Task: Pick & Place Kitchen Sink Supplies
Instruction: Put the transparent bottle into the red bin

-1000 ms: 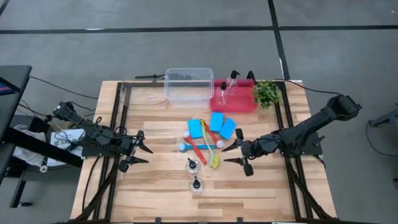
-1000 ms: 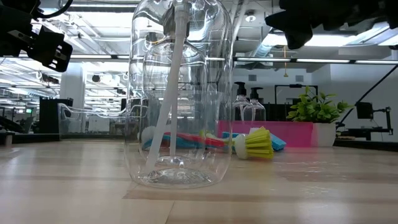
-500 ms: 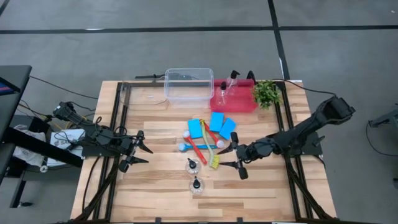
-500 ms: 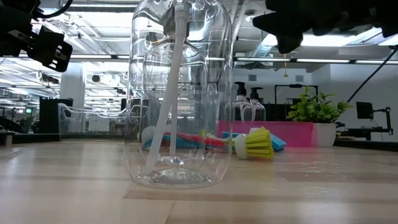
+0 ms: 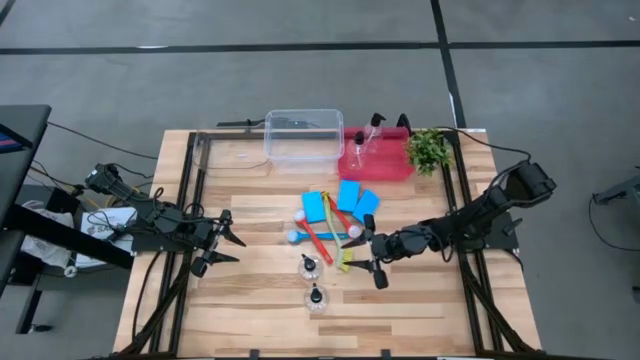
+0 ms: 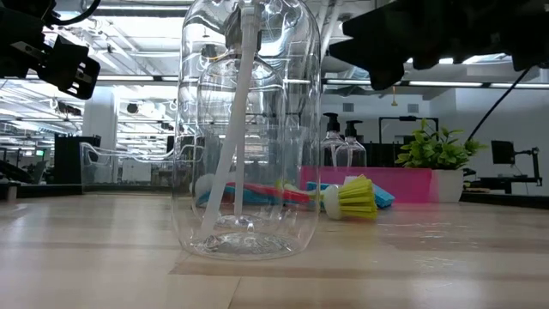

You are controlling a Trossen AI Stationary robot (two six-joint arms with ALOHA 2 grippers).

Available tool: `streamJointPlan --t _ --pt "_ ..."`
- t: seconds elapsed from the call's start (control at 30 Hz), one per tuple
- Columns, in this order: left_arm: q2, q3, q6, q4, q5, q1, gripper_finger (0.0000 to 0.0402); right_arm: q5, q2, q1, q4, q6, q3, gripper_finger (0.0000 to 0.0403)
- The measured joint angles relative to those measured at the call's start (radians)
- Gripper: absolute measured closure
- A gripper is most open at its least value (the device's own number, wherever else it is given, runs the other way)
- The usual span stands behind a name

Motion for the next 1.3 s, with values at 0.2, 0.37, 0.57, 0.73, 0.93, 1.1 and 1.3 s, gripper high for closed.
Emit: streamJointPlan --t 0.2,0.37,0.57,0.73,0.93,1.1,1.3 --pt "0.000 0.000 0.000 0.000 0.000 0.000 0.0199 0.000 -0.001 0.000 0.003 0.016 0.000 0.0208" --pt "0.000 0.000 0.000 0.000 0.000 0.000 0.0199 0.000 -0.001 0.000 0.002 0.040 0.000 0.0191" --pt "0.000 0.000 0.000 0.000 0.000 0.000 0.0199 0.000 -0.001 -0.003 0.000 0.035 0.000 0.0179" --pt "0.000 0.000 0.000 0.000 0.000 0.000 0.0199 0.000 -0.001 -0.010 0.000 0.034 0.000 0.0179" --pt "0.000 0.000 0.000 0.000 0.000 0.000 0.0199 0.000 -0.001 -0.012 0.000 0.033 0.000 0.0179" --pt "0.000 0.000 0.000 0.000 0.000 0.000 0.0199 0.000 -0.001 -0.013 -0.004 0.033 0.000 0.0179" --pt "0.000 0.000 0.000 0.000 0.000 0.000 0.0199 0.000 -0.001 -0.021 -0.014 0.034 0.000 0.0179"
